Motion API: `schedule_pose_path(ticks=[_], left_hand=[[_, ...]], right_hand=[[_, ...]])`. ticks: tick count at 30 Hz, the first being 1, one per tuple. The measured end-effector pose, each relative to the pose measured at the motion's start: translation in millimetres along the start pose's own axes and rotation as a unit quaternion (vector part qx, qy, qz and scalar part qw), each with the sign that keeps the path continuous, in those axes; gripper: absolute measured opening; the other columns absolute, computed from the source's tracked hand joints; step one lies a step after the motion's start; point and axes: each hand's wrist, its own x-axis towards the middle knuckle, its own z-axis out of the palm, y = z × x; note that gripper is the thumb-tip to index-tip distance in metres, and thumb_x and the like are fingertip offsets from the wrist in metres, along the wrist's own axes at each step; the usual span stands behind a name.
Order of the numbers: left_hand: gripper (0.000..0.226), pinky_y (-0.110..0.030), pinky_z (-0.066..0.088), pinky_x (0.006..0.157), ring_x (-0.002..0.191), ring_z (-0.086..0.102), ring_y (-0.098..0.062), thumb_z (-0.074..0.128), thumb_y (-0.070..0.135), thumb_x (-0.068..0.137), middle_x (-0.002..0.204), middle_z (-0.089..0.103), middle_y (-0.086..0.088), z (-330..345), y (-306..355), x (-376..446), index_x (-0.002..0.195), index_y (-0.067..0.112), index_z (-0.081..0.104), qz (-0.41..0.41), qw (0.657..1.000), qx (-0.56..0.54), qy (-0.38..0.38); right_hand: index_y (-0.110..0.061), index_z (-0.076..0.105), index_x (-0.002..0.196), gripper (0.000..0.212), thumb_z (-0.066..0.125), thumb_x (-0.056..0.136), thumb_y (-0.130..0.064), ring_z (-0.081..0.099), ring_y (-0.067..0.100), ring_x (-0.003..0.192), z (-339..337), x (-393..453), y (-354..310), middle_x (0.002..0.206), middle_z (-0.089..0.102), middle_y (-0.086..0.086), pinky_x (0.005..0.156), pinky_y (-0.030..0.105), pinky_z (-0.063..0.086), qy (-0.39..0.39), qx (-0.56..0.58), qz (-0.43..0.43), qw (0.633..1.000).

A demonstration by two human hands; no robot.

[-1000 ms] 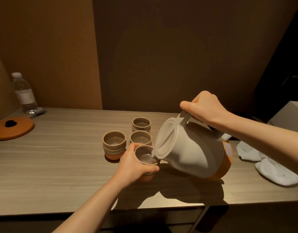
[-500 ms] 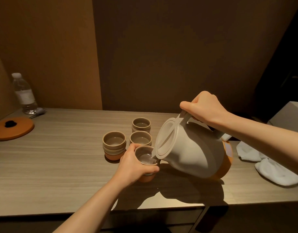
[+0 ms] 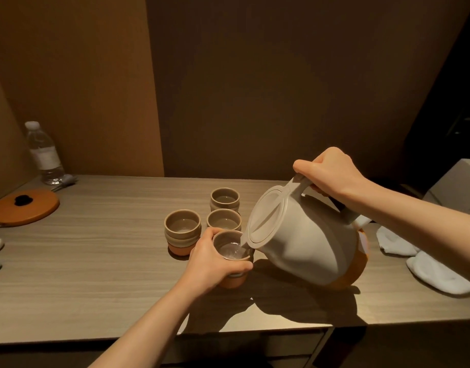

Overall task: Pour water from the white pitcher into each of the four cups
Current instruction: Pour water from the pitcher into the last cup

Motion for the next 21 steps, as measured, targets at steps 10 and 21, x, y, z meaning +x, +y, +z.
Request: schedule_pose_path(ticks=[10, 21], left_hand=[[0.087, -0.020, 0.046, 0.080, 0.103, 0.056, -0.006, 0.094, 0.043, 0.046, 0.108, 0.058, 0.017, -11.9, 18.5, 7.8, 0.119, 0.029, 0.049, 0.003, 1.000, 0.003, 0.029], [0.085, -0.022, 0.044, 0.077, 0.106, 0.052, -0.012, 0.092, 0.040, 0.053, 0.115, 0.055, 0.008, -28.9, 55.3, 30.8, 0.125, 0.024, 0.049, 0.003, 0.999, 0.023, 0.048]], right_hand=[[-0.004, 0.057, 0.058, 0.031, 0.062, 0.081, -0.024, 0.051, 0.030, 0.068, -11.5, -12.1, 10.7, 0.068, 0.055, 0.017, 0.064, 0.037, 0.041, 0.042, 0.196, 0.110, 0.974], [-0.014, 0.050, 0.055, 0.032, 0.060, 0.083, -0.026, 0.034, 0.006, 0.035, -27.1, -19.1, 20.0, 0.039, 0.043, -0.006, 0.043, 0.022, 0.027, 0.095, 0.337, 0.178, 0.920]])
